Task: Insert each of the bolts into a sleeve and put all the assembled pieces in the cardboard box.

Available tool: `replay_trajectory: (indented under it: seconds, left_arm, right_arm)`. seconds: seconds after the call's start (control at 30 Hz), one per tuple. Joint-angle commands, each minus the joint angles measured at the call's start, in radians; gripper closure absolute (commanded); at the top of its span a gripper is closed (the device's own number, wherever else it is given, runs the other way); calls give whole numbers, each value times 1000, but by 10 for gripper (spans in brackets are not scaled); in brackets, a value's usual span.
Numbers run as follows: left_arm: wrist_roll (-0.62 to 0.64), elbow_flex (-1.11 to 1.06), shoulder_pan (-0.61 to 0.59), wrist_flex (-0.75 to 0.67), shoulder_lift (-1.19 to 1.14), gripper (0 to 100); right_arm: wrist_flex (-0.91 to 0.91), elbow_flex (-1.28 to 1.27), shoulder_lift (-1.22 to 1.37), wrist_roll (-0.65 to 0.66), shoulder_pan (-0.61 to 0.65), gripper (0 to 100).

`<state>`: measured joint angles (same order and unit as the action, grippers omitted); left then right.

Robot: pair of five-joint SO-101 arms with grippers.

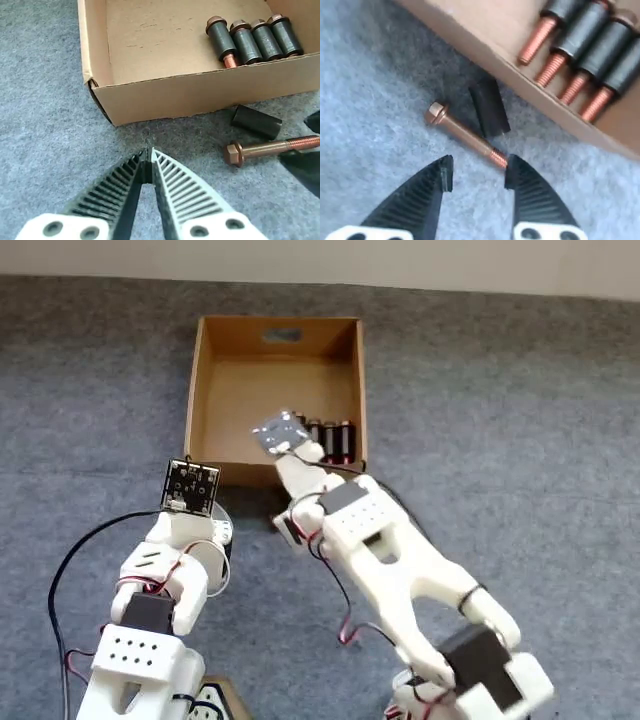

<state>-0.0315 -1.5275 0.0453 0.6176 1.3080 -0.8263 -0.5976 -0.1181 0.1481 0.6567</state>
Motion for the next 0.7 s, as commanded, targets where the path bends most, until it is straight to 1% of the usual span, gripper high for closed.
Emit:
replay_trajectory:
  seconds: [0.0,0.3,0.4,0.5,0.57,0.63,0.67]
  left_arm:
    - [-8,7,-13,-18,13,989]
    - [-9,7,-13,-18,13,989]
    - [-9,7,-13,-18,13,989]
    - [-9,7,-13,-18,13,988]
    - [-9,7,-13,-18,13,988]
    - [-9,7,-13,-18,13,988]
    - [-9,7,-13,-18,13,988]
  right_arm:
    - [-5,111,73,40,5,816]
    - [-5,259,254,46,5,816]
    - [-5,294,329,103,5,816]
    - [-5,308,380,104,5,818]
    - [-7,303,383,78,5,870]
    - [-7,306,381,52,4,978]
    - [-7,306,381,41,4,998]
